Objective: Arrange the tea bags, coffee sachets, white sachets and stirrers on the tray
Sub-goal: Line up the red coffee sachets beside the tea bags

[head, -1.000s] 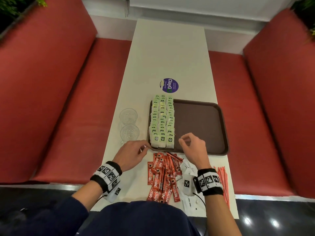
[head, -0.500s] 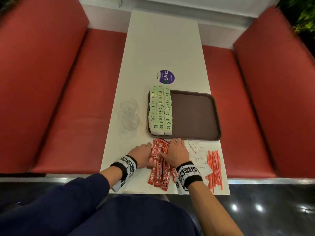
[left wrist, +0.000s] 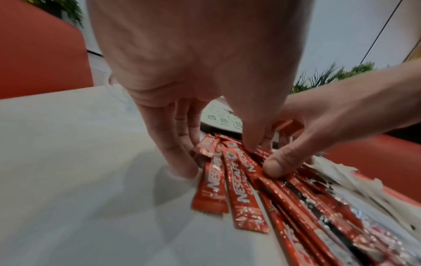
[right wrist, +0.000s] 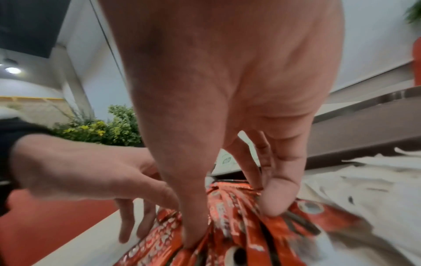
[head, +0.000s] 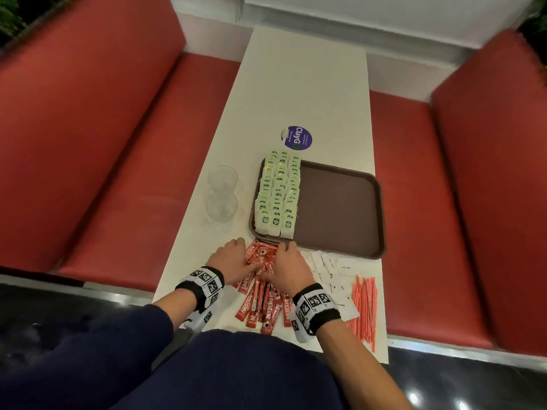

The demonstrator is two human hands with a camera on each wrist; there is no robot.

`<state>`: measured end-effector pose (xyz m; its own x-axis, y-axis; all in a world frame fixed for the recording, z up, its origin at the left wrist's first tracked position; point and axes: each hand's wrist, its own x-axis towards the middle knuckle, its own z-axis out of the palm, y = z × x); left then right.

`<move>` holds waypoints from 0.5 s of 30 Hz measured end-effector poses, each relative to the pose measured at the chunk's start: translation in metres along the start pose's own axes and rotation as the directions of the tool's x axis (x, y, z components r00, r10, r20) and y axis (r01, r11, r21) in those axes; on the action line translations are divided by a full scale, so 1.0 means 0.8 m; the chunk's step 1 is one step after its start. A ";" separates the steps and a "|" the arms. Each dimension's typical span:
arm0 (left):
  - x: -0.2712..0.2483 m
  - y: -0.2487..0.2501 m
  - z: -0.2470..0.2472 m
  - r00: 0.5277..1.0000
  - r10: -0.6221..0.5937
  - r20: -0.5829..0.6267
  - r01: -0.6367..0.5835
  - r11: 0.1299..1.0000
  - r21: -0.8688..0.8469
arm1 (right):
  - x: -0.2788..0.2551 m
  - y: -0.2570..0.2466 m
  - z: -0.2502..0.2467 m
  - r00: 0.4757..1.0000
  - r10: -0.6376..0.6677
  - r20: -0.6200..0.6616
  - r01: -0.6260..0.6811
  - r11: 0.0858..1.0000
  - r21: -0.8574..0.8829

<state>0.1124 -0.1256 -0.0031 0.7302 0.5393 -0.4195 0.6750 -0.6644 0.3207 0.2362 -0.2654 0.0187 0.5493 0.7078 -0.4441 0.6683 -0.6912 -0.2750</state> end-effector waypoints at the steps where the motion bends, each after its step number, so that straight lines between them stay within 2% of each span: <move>1: 0.002 0.007 0.001 1.000 0.004 0.003 -0.004 1.000 0.023 | 0.002 -0.001 0.001 1.000 -0.021 0.005 0.020 1.000 0.008; 8: 0.011 0.012 -0.014 1.000 -0.013 0.019 0.011 0.997 0.075 | 0.014 0.005 0.002 0.987 -0.115 -0.110 0.106 0.991 -0.083; 11: 0.008 0.001 -0.028 0.999 -0.036 0.032 0.036 0.999 0.009 | 0.017 0.011 -0.006 0.987 -0.106 -0.122 0.102 0.994 -0.039; 15: -0.002 -0.013 -0.047 0.998 -0.031 0.057 0.035 0.996 -0.078 | 0.012 0.021 -0.031 0.992 -0.051 -0.113 0.064 0.991 0.114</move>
<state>0.1084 -0.0996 0.0262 0.7016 0.5295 -0.4768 0.7067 -0.6027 0.3706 0.2646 -0.2665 0.0308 0.5680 0.7539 -0.3301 0.6403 -0.6568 -0.3983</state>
